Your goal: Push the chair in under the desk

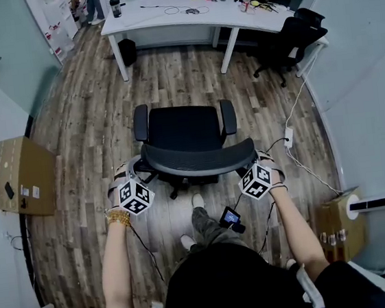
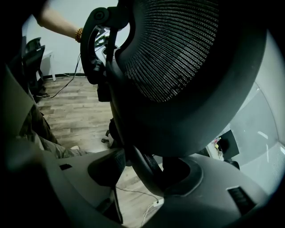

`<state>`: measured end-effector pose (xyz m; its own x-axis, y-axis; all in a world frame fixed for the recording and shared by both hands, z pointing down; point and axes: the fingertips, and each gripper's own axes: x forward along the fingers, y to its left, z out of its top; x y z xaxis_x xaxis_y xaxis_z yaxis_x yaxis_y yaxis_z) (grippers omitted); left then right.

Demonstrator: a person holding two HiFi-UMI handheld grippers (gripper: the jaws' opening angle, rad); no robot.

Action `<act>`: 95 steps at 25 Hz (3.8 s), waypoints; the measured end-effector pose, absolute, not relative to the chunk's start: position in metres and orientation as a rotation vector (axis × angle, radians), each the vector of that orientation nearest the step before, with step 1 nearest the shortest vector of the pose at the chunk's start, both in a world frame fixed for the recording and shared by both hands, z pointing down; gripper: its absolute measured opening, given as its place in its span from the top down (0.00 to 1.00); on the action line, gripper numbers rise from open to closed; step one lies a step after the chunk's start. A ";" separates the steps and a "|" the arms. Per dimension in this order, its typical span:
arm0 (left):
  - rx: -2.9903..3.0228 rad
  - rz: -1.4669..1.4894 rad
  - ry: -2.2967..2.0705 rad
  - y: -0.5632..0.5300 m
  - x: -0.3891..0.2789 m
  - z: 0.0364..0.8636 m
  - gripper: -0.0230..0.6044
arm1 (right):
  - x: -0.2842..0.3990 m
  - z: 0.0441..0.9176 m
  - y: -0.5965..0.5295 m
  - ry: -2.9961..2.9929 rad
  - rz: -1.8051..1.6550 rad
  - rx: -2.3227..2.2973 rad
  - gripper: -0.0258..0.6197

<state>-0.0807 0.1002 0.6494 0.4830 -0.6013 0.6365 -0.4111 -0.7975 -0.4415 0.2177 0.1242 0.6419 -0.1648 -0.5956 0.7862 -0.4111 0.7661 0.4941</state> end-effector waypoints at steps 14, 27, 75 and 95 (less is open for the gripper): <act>-2.514 -1.232 0.889 0.050 -0.072 0.650 0.43 | 0.227 0.643 0.072 -1.794 -0.205 0.787 0.56; -2.509 -1.252 0.879 0.008 -0.076 0.652 0.43 | 0.221 0.645 0.034 -1.792 -0.192 0.799 0.56; -2.495 -1.426 0.958 -0.167 -0.097 0.663 0.40 | 0.204 0.648 -0.145 -1.803 -0.226 0.774 0.57; -2.440 -1.392 0.898 -0.207 -0.118 0.664 0.40 | 0.180 0.648 -0.166 -1.768 -0.177 0.816 0.57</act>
